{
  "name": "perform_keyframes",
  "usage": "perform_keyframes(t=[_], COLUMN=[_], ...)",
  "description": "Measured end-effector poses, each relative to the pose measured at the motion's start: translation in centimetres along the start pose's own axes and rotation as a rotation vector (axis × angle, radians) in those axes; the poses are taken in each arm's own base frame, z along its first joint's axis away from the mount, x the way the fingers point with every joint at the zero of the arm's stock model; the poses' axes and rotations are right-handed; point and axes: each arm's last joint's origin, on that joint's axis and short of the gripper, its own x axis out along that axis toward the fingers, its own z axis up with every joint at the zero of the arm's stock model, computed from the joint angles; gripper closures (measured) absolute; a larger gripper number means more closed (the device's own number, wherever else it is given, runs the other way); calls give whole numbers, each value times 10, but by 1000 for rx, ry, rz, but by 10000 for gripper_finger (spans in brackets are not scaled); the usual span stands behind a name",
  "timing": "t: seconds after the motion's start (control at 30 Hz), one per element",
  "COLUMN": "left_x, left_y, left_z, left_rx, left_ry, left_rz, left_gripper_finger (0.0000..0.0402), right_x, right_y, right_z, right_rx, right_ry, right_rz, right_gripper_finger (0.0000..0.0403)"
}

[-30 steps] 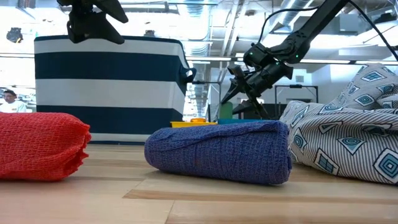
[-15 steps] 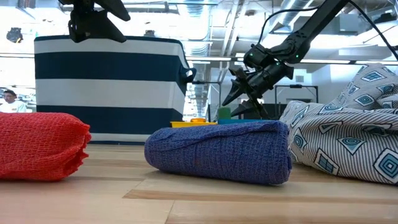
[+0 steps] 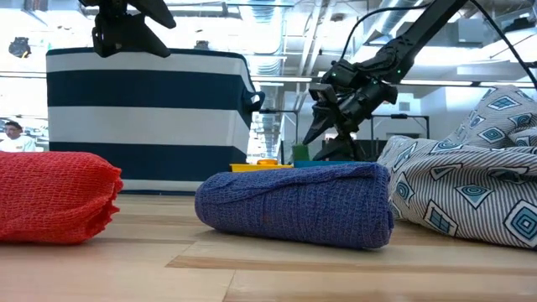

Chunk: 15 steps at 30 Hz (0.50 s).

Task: Pick & place medical supplies in basket/bin
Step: Put the red bandage into the right blue bin

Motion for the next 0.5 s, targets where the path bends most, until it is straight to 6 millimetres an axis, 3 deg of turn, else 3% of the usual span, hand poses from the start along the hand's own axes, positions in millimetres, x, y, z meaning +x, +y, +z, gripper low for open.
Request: perform_keyframes(t=[0.27, 0.5], left_x=[0, 0], left_y=[0, 0], left_z=[0, 0], left_rx=[0, -2], left_ry=[-3, -6], left_rz=[2, 0], left_gripper_finger=[207, 207], right_x=[12, 5], right_y=[15, 20], right_z=[-16, -10], right_rx=[-18, -4], right_ry=[92, 34], right_rz=[4, 28], right_gripper_finger=[200, 200])
